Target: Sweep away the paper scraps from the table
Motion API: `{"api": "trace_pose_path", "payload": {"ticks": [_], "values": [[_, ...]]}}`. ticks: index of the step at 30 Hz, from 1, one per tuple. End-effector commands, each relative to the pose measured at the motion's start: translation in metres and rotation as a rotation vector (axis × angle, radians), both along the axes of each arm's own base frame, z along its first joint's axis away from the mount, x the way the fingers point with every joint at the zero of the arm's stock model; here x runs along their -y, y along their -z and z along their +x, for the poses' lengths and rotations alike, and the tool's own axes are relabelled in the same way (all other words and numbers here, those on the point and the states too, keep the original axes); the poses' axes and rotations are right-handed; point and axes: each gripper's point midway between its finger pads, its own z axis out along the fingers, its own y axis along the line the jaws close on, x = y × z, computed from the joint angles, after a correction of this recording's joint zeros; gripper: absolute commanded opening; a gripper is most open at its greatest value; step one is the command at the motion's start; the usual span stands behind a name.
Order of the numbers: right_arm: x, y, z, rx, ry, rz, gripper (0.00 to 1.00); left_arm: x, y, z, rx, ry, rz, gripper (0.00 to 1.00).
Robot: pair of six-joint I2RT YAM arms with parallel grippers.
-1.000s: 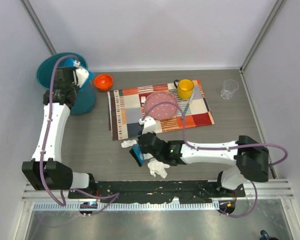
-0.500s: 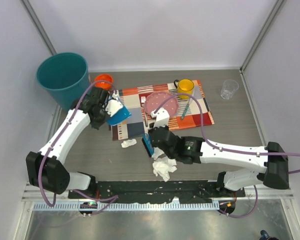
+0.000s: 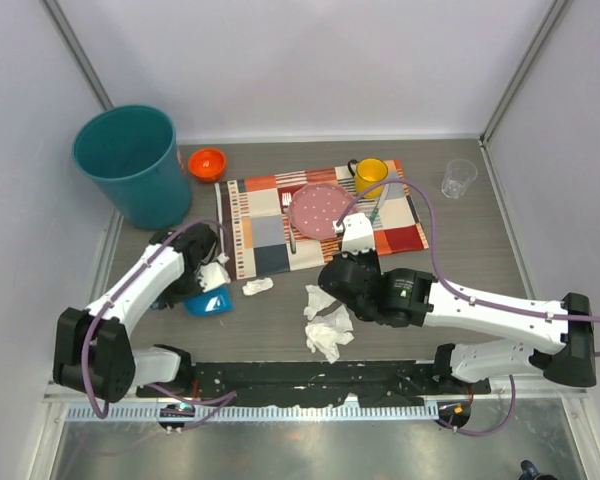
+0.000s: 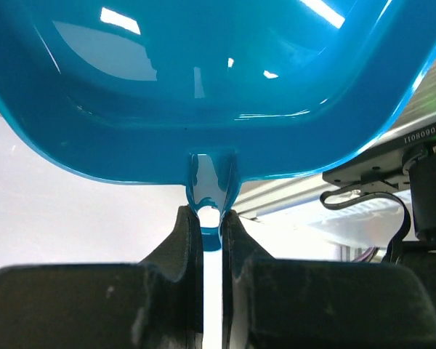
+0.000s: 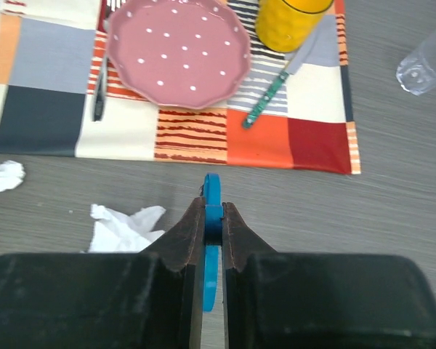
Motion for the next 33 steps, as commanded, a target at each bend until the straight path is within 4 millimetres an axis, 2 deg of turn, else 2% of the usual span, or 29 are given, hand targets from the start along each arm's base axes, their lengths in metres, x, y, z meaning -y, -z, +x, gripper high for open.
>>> {"api": "trace_pose_path", "payload": {"ticks": [1, 5, 6, 7, 9, 11, 14, 16, 17, 22, 23, 25, 27, 28, 31, 33], "values": [[0.031, 0.005, 0.010, 0.029, 0.112, -0.080, 0.01, -0.003, 0.005, -0.010, -0.124, 0.050, 0.020, 0.00], [0.021, 0.024, 0.017, 0.004, 0.112, -0.032, 0.01, 0.007, 0.017, 0.003, -0.156, 0.032, 0.003, 0.00], [0.009, 0.026, 0.021, 0.011, 0.098, 0.011, 0.01, 0.007, 0.020, 0.008, -0.156, 0.044, 0.018, 0.00], [0.003, 0.037, 0.019, -0.015, 0.077, 0.020, 0.01, 0.007, 0.025, 0.011, -0.175, 0.053, 0.038, 0.00], [-0.009, 0.044, 0.020, -0.035, 0.066, 0.044, 0.01, 0.008, 0.029, 0.018, -0.174, 0.071, 0.056, 0.00], [-0.023, 0.057, 0.020, -0.078, 0.051, 0.049, 0.01, 0.016, 0.032, 0.022, -0.180, 0.102, 0.064, 0.00], [-0.056, 0.070, 0.018, -0.139, -0.011, 0.098, 0.01, 0.031, 0.032, 0.028, -0.161, 0.148, 0.048, 0.00], [-0.077, 0.066, 0.019, -0.138, -0.042, 0.150, 0.01, 0.040, 0.030, 0.030, -0.153, 0.172, 0.032, 0.00], [-0.086, 0.072, 0.020, -0.156, -0.056, 0.147, 0.01, 0.047, 0.030, 0.030, -0.154, 0.192, 0.021, 0.00], [-0.128, 0.058, 0.028, -0.135, -0.114, 0.282, 0.01, 0.060, 0.031, 0.027, -0.167, 0.228, 0.013, 0.00], [-0.135, 0.062, 0.029, -0.142, -0.122, 0.290, 0.01, 0.064, 0.032, 0.025, -0.174, 0.232, 0.001, 0.00], [-0.153, 0.057, 0.031, -0.144, -0.151, 0.345, 0.01, 0.068, 0.034, 0.024, -0.187, 0.233, -0.012, 0.00], [-0.168, 0.063, 0.033, -0.154, -0.169, 0.356, 0.01, 0.077, 0.036, 0.026, -0.175, 0.242, -0.039, 0.00], [-0.177, 0.059, 0.034, -0.159, -0.187, 0.374, 0.01, 0.080, 0.038, 0.026, -0.179, 0.236, -0.047, 0.00], [-0.197, 0.057, 0.035, -0.174, -0.220, 0.395, 0.01, 0.093, 0.040, 0.024, -0.194, 0.234, -0.082, 0.00], [-0.204, 0.049, 0.037, -0.170, -0.232, 0.417, 0.01, 0.102, 0.042, 0.022, -0.203, 0.234, -0.116, 0.00]]}}
